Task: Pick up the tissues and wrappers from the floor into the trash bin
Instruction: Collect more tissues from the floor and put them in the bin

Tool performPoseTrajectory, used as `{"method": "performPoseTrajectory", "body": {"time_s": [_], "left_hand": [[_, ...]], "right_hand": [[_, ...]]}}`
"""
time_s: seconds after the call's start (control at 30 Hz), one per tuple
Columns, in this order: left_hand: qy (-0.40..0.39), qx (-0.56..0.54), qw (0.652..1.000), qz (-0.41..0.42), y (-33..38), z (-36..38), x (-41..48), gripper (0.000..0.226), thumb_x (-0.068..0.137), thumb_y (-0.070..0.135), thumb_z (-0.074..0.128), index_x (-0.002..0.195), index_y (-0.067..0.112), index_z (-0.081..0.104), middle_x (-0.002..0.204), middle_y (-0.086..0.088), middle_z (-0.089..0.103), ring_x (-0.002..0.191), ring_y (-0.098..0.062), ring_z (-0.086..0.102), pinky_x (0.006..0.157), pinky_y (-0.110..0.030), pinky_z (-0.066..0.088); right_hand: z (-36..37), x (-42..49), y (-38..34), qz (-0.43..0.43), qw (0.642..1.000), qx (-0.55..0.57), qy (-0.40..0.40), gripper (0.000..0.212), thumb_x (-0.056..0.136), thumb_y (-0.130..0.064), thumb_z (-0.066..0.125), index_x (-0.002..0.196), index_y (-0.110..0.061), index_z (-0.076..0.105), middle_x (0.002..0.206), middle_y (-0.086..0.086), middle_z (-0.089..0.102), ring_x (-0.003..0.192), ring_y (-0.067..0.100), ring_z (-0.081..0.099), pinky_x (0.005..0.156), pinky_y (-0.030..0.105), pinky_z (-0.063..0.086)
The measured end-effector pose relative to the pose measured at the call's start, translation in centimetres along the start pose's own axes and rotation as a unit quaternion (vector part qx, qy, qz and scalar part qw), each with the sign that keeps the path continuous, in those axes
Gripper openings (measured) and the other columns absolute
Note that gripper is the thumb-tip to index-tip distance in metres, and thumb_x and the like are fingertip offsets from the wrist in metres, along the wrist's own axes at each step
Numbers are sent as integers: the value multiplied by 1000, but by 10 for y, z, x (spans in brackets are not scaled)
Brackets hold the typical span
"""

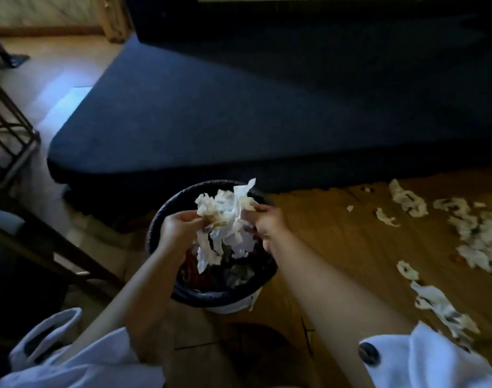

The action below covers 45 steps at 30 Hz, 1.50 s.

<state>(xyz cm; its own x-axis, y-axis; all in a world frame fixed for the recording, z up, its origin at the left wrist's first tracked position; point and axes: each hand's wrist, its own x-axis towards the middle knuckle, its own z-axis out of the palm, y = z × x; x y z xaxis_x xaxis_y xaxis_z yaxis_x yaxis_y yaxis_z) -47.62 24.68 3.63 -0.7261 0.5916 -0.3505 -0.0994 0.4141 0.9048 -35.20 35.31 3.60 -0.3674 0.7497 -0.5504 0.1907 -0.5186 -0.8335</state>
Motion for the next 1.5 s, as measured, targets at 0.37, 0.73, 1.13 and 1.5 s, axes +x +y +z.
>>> {"method": "performPoseTrajectory", "body": {"time_s": [0.37,0.73,1.13,1.5], "left_hand": [[-94,189,976,-60,-9,15,13,24,90,29,58,72,13,61,67,-5,49,60,-17,45,61,-29,39],[-194,258,934,154,14,136,-111,26,91,32,56,107,14,67,90,-3,65,78,-15,58,63,-24,44],[-488,402,766,118,-89,354,-265,27,92,28,54,116,18,61,109,2,60,95,-8,53,81,-20,40],[-520,460,713,99,-169,461,-293,32,92,21,53,122,9,57,124,-9,60,116,-25,56,82,-23,40]], "right_hand": [[-13,9,8,-24,972,-227,-50,25,89,-20,57,109,-6,64,102,10,59,93,23,54,80,41,52],[-179,-78,52,-111,986,-100,71,12,92,-14,54,97,-15,64,96,3,63,87,14,57,66,21,46],[-424,-173,250,56,953,-8,299,21,90,-20,55,71,-13,61,79,9,60,69,20,55,63,30,42],[-544,-168,365,239,851,-68,463,34,88,-15,60,120,-5,57,125,15,60,115,30,57,97,35,44]]}}
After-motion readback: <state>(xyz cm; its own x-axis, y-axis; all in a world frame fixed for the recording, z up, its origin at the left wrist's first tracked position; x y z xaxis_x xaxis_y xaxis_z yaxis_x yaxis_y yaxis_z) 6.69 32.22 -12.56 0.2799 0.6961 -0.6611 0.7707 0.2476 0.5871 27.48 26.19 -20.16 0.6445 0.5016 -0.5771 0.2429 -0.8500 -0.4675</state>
